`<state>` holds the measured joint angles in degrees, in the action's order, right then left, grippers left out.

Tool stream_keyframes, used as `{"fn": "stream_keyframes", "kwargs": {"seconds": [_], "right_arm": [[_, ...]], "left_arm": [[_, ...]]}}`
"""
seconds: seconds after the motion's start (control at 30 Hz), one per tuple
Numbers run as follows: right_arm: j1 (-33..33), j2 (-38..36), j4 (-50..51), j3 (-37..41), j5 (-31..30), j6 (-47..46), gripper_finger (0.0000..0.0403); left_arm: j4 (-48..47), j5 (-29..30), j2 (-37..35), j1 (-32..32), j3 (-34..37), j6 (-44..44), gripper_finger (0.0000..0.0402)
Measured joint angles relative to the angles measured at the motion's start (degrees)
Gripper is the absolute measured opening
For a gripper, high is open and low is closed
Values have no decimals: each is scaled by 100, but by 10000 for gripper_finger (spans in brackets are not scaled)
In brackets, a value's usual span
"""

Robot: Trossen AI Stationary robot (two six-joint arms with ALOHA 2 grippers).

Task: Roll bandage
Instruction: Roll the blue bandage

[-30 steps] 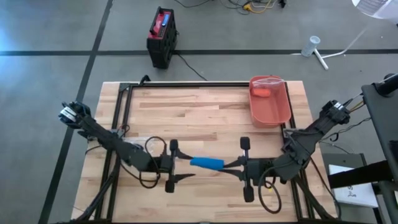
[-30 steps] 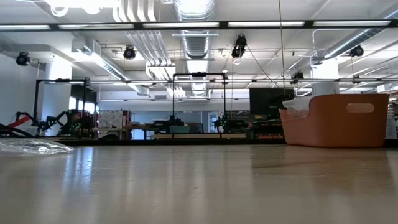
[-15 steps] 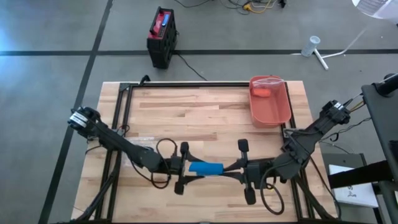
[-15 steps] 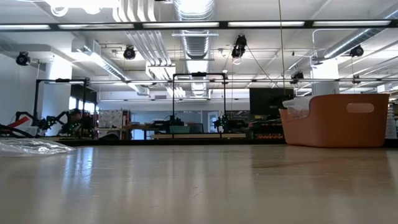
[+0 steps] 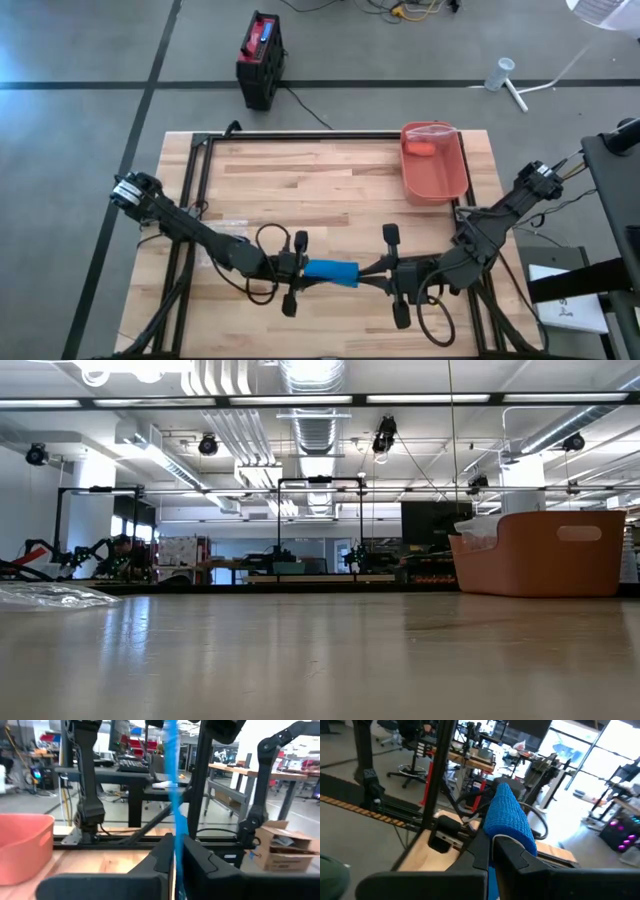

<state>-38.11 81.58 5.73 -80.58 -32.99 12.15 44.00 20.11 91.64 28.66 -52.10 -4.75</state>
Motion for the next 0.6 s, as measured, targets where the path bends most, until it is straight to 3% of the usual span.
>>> {"fn": "stream_keyframes", "kwargs": {"seconds": [0.23,0.6], "right_arm": [[75,-2,267,10,-622,356,2],[202,-2,1176,186,-596,-150,2]], "left_arm": [[-221,-393,-1,56,-8,-597,6],[-214,-889,-184,318,-237,-760,1]]}}
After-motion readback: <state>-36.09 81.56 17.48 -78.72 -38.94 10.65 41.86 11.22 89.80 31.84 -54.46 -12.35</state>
